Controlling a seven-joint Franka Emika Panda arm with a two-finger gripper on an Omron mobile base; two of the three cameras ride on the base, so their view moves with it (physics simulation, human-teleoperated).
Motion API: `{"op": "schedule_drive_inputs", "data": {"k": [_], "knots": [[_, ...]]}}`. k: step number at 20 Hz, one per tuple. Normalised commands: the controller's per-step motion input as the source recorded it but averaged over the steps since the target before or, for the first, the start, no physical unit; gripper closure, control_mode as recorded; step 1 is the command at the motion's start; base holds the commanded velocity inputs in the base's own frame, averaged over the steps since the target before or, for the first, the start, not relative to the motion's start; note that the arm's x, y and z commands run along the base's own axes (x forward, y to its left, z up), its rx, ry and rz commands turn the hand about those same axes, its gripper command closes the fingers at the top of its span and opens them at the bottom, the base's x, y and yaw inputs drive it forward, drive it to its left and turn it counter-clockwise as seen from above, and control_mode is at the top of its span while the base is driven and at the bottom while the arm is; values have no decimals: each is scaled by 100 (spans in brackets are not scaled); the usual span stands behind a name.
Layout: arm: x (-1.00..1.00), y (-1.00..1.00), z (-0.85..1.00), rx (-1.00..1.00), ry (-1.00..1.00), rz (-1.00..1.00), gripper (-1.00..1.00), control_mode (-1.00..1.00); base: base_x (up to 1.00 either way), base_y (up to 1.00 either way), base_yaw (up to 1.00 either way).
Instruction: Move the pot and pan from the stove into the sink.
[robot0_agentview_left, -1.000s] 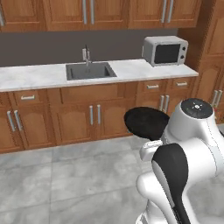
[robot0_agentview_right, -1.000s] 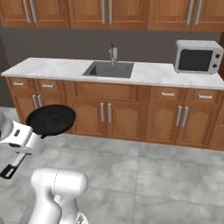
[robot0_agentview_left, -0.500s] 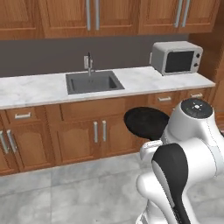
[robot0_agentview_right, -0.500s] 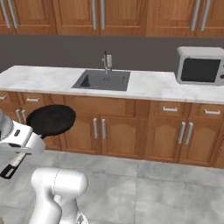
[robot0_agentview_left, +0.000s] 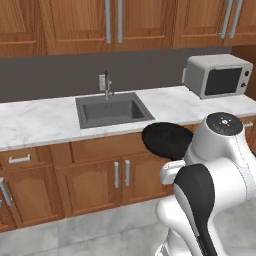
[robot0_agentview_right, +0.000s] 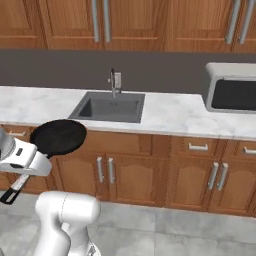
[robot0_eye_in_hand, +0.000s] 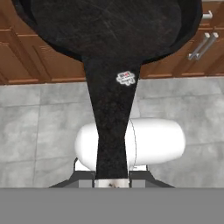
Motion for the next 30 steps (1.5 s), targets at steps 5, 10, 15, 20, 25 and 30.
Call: {"op": "schedule_drive_inputs", "data": {"k": [5,10,15,20,25,30], "knots": [[0,0,0,0,0,0,100,100,86,32,-6],[0,0,0,0,0,0,100,100,75,35,-5],[0,0,0,0,0,0,100,100,63,37,-3],[0,0,0,0,0,0,100,100,5,7,0],[39,-7,-5,2,3,1,100,-100,0,0,0],[94,2,-5,4,14,0,100,-100,0,0,0]]}}
